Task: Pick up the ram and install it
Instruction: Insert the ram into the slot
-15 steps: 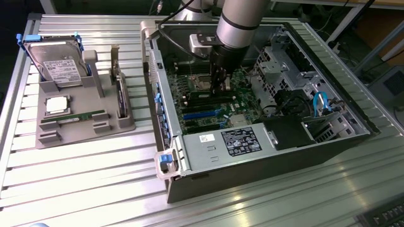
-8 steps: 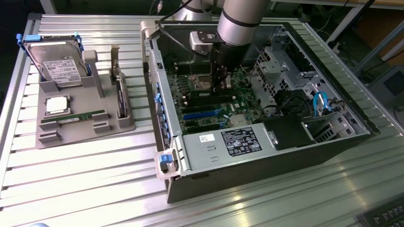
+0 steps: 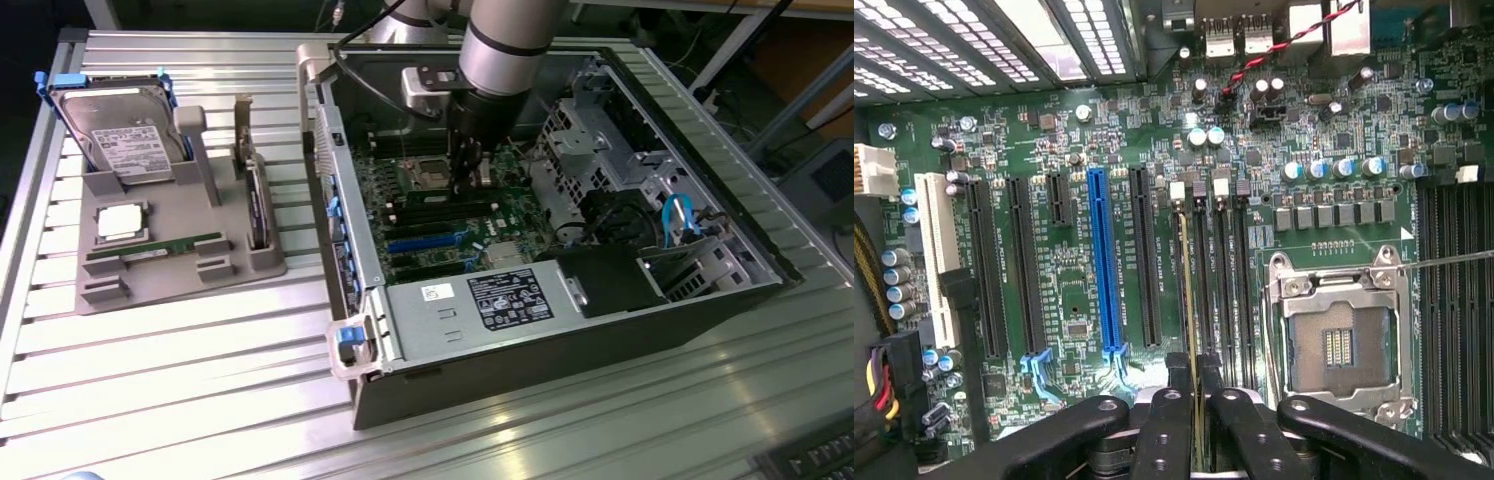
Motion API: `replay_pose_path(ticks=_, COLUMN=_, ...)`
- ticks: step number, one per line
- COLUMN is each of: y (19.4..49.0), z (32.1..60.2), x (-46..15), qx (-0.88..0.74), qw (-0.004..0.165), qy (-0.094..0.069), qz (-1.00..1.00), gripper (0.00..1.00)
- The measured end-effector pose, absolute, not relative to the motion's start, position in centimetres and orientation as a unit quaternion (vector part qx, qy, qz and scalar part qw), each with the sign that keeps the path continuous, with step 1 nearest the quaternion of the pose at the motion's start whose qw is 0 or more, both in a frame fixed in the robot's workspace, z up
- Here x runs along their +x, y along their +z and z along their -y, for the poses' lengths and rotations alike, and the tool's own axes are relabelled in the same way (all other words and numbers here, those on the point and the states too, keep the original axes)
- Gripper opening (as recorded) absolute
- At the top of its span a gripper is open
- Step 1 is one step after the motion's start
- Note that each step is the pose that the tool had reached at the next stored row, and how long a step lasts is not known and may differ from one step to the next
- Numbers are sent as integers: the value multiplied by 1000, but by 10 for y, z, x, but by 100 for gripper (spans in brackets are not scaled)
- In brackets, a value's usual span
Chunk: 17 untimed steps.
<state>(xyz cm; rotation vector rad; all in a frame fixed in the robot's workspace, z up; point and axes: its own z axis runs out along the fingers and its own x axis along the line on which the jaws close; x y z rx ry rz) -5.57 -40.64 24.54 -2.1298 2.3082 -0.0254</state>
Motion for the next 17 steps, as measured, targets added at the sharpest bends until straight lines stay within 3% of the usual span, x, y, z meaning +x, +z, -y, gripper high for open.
replay_pose_path(ticks=17, y=245, z=406, x=-67, qx=-678, qw=19, qy=-25, qz=-735, gripper=14)
